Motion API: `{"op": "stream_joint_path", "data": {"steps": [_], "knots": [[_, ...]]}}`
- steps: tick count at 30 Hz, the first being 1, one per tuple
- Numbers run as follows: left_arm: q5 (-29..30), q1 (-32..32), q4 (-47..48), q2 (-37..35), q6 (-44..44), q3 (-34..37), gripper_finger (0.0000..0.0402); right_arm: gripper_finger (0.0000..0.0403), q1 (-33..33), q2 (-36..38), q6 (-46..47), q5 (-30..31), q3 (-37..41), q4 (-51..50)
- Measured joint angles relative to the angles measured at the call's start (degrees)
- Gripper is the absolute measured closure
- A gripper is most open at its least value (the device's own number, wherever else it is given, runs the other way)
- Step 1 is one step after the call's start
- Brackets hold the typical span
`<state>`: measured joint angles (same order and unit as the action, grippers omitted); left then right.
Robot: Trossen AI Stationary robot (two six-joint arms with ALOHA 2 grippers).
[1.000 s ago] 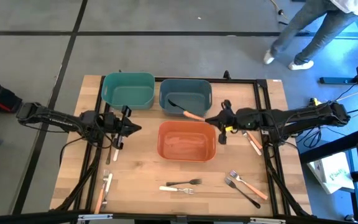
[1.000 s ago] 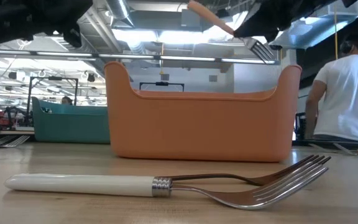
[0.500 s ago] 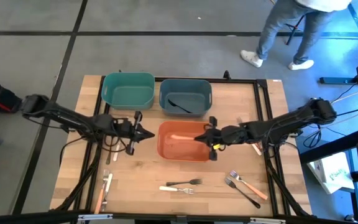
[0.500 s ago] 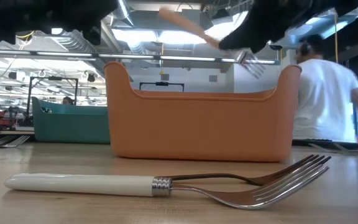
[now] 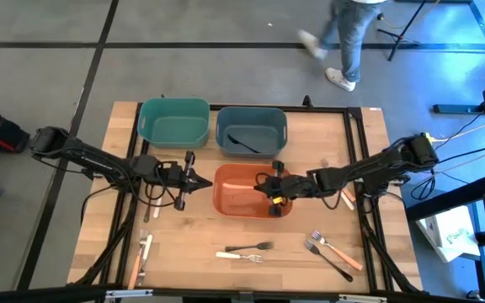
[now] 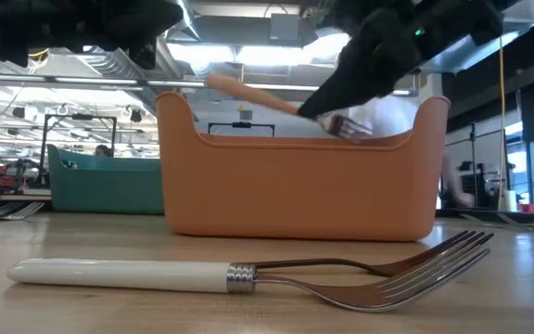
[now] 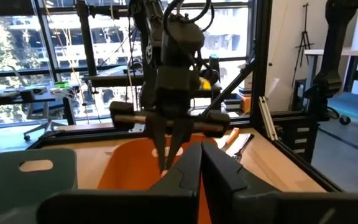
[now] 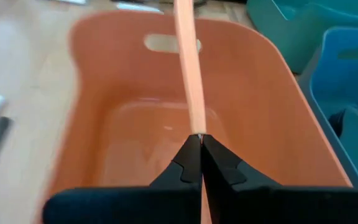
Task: Sort silverware by color (type)
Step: Put the orange fork into the orange bin
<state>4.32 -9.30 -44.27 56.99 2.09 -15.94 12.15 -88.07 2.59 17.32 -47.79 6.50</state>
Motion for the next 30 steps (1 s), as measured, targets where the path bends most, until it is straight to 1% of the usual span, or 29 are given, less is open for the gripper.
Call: {"op": "stream_joint_path", "data": {"steps": [4,10,30], "knots": [[-0.02,0.0,0.02,0.0,-0.02,0.0,0.0395,0.0403,-1.93,-2.13,0.16,-0.39,-1.29,-4.1],[-0.04,0.0,0.04,0.0,-0.04,0.0,0.0395,0.0403,-3.33,-2.82,1.99,-0.4,-3.15,-8.06],[0.04,0.0,0.09,0.0,-0.07,0.0,0.0395,0.0403,-3.19,-4.46,2.1,-0.43,-3.21,-8.09]]}}
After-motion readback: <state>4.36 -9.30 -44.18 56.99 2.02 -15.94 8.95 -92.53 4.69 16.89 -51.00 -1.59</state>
